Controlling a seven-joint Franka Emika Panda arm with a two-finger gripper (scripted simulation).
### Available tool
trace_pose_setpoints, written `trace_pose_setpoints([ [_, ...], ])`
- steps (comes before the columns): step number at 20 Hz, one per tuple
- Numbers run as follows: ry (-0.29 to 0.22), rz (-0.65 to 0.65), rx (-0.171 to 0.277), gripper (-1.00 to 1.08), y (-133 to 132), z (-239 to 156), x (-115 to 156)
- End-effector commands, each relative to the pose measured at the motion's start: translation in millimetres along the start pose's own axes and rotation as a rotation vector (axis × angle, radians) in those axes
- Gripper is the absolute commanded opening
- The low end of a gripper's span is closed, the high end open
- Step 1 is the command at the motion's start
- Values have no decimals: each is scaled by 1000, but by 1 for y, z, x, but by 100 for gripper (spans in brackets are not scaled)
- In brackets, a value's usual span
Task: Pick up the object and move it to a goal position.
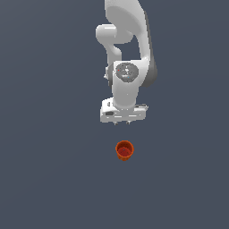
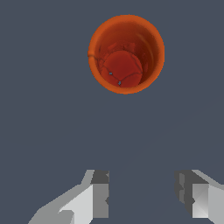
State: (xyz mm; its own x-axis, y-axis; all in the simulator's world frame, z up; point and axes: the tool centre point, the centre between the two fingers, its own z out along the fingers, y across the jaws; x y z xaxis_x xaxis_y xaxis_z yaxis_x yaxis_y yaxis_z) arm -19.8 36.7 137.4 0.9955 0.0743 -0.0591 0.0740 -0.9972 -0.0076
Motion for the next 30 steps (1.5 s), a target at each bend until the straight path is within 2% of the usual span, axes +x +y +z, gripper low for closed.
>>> trace_pose_setpoints([
  [1,16,-6,-2,28,0,2,3],
  [10,121,-49,-17,28,0,15,23],
  [30,464,-198,-43,28,-15,41,69],
])
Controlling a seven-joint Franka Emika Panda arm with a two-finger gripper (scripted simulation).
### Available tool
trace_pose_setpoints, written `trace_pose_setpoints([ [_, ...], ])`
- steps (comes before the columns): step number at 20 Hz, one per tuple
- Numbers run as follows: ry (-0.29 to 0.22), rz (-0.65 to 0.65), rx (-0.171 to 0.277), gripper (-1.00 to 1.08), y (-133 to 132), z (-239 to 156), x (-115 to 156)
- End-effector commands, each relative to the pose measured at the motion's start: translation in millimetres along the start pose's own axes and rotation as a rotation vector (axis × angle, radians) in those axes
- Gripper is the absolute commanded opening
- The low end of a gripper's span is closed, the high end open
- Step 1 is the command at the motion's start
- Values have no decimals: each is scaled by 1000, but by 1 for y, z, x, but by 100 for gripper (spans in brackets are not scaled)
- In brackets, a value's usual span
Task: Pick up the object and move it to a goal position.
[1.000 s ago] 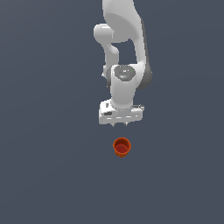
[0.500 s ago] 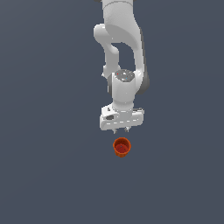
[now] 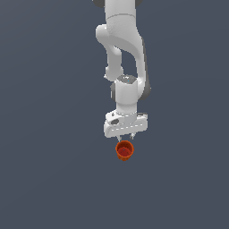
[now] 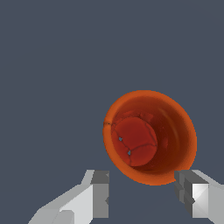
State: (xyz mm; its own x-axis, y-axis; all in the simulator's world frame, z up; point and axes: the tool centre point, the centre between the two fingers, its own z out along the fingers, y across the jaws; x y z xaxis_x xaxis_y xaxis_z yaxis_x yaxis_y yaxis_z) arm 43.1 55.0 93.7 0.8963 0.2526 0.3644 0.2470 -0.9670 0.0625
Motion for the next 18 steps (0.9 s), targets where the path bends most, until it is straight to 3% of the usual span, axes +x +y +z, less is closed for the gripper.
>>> trace_pose_setpoints([
  [1,45,-19,-1,28,-2,3,4],
  [10,197,-79,0,28,-13,10,13],
  [18,284,-110,4,28,-20,11,16],
])
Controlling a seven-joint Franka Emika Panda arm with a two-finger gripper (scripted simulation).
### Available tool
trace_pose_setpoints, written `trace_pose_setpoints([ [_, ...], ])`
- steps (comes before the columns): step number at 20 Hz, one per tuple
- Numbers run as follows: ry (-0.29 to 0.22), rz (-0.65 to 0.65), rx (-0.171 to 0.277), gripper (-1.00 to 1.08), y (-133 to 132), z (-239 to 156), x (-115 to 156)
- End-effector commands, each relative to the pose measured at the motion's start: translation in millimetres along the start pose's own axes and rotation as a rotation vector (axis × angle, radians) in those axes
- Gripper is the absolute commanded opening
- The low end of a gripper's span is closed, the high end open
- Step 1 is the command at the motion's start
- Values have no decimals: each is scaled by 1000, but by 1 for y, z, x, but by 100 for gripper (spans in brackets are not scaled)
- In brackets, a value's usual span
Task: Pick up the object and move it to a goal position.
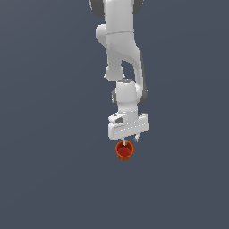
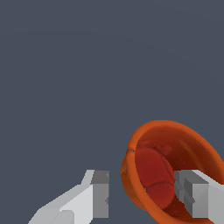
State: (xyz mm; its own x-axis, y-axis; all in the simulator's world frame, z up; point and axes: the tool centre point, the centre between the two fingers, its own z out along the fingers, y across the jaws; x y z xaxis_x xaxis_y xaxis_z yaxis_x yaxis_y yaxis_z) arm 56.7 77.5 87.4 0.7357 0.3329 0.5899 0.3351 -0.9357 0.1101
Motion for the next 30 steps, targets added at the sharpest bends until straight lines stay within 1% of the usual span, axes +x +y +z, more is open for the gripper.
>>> trace_pose_setpoints([
  [1,22,-7,1,28,-2,0,1],
  [7,44,-15,2,28,-3,0,2],
  [13,41,-14,2,28,-3,4,2],
  [20,43,-15,2,28,-4,24,2],
  [26,44,-15,2,28,-4,31,3],
  [27,44,-15,2,-100,-4,31,3],
  [30,44,-15,2,-100,-4,31,3],
])
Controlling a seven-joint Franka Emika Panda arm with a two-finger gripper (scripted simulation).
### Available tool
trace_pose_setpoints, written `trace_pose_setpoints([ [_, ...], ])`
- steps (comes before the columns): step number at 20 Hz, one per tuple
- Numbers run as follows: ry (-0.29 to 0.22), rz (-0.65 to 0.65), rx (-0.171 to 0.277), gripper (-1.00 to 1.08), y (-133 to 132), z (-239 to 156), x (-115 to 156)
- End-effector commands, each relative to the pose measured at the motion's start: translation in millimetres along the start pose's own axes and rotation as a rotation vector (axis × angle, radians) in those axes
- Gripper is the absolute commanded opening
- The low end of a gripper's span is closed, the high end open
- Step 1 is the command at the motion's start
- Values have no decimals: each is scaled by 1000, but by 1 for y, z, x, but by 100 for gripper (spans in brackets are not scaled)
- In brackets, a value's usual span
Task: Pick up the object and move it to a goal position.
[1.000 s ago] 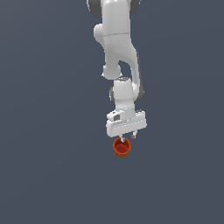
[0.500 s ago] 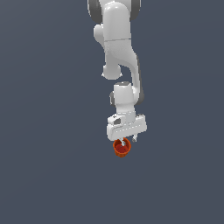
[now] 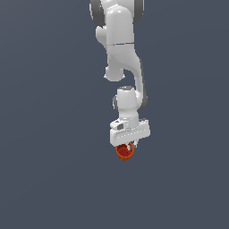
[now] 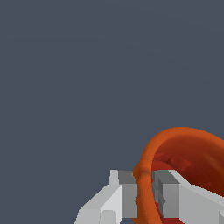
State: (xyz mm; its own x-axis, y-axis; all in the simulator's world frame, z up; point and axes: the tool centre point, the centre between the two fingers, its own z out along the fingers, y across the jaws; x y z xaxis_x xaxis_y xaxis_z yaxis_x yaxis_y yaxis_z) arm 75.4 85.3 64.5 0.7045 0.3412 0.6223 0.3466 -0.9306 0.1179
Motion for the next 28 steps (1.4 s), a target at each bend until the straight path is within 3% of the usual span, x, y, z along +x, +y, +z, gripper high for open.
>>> trace_pose_setpoints([
  [1,0,0,0,-100,0,0,0],
  [16,0,0,0,-100,7,-12,-10],
  [28,1,0,2,-100,38,-68,-58],
])
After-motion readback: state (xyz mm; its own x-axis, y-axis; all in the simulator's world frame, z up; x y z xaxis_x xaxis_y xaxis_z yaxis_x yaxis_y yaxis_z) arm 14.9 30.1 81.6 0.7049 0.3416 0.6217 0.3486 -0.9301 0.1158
